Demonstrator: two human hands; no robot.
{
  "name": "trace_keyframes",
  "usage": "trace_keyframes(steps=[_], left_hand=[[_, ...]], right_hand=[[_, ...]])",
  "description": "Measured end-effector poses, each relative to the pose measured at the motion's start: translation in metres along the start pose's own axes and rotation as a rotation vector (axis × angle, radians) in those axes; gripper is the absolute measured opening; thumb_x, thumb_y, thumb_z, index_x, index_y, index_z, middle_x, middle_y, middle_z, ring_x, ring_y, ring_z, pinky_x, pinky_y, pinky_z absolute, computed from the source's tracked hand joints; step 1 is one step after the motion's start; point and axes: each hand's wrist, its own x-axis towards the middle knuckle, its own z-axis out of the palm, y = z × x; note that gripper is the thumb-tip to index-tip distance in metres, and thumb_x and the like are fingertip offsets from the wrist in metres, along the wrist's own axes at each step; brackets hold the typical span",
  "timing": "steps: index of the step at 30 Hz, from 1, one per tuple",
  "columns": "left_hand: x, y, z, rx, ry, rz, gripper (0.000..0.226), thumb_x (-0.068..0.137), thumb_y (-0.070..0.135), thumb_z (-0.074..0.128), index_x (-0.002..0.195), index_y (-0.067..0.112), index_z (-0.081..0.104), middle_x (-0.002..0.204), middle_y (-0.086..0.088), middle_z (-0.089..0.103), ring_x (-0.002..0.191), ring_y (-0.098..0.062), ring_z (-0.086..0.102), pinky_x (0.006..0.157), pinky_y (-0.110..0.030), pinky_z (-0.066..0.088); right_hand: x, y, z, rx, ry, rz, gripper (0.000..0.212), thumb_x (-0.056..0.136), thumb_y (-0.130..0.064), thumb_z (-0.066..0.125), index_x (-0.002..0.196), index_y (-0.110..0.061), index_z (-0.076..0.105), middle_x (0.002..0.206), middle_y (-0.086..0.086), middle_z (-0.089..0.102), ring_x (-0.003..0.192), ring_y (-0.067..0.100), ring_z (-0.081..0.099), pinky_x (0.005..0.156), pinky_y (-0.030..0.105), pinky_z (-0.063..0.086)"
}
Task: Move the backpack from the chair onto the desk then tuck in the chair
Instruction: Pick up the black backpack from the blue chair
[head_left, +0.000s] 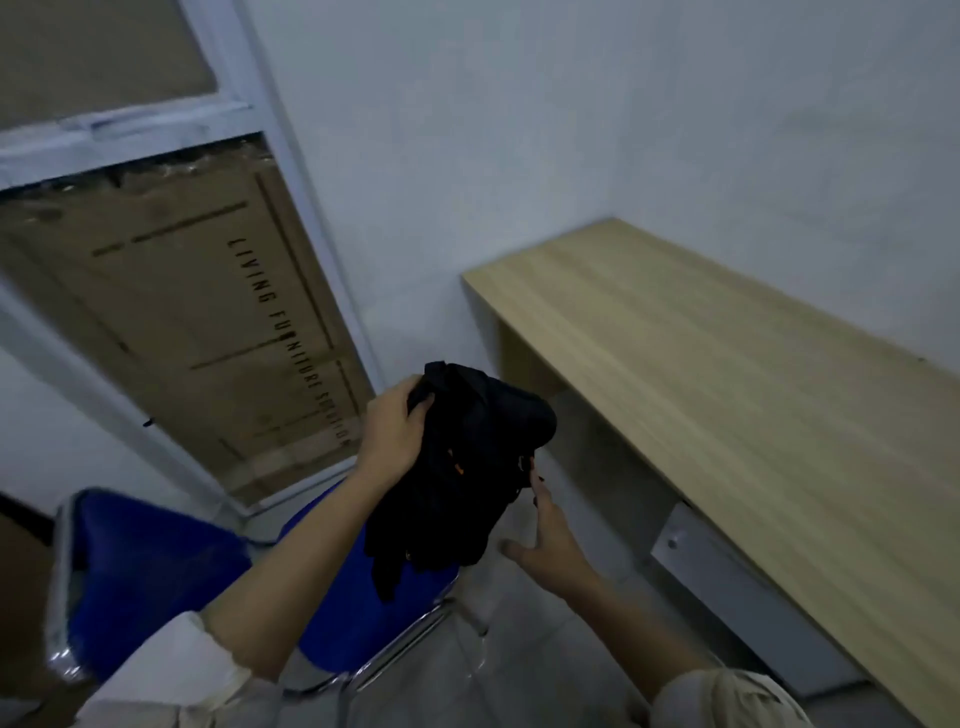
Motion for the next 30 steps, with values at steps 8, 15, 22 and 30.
trace_keyframes(steps=[8, 15, 22, 30], left_hand=[[0.074, 0.136, 0.069, -0.120, -0.078, 0.212, 0.020, 0.095, 0.006, 0.050, 0.104, 0.011, 0.067, 0.095, 0.004, 0.066, 0.085, -0.007, 0.058, 0.063, 0.007, 0.036], [0.105, 0.260, 0.137, -0.268, -0.173, 0.298, 0.017, 0.093, 0.008, 0.052, 0.099, 0.011, 0.068, 0.095, -0.007, 0.072, 0.088, -0.016, 0.062, 0.080, -0.031, 0.047], [0.126, 0.356, 0.201, -0.630, -0.351, 0.229, 0.019, 0.095, 0.004, 0.050, 0.086, 0.008, 0.066, 0.090, -0.016, 0.068, 0.087, -0.026, 0.063, 0.082, -0.040, 0.052], [0.135, 0.395, 0.303, -1.078, -0.561, 0.008, 0.020, 0.099, 0.007, 0.044, 0.107, 0.009, 0.062, 0.101, -0.008, 0.067, 0.093, -0.020, 0.065, 0.086, -0.030, 0.055]], right_hand=[[0.009, 0.016, -0.115, 0.033, 0.333, -0.113, 0.105, 0.084, -0.035, 0.071, 0.149, -0.033, -0.011, 0.152, -0.016, 0.010, 0.138, 0.001, 0.014, 0.111, 0.024, 0.019], [0.015, 0.004, -0.221, 0.151, 0.814, -0.251, 0.096, 0.088, -0.029, 0.066, 0.148, -0.044, -0.007, 0.158, -0.004, 0.012, 0.144, 0.007, 0.014, 0.116, 0.029, 0.027], [0.000, 0.017, -0.325, 0.158, 1.016, -0.285, 0.085, 0.093, -0.020, 0.058, 0.149, -0.044, -0.001, 0.144, -0.021, 0.020, 0.135, -0.014, 0.020, 0.115, 0.039, 0.029], [-0.025, 0.037, -0.431, 0.042, 1.195, -0.233, 0.085, 0.088, -0.019, 0.054, 0.150, -0.040, 0.000, 0.154, -0.002, 0.021, 0.141, 0.009, 0.026, 0.118, 0.042, 0.028]])
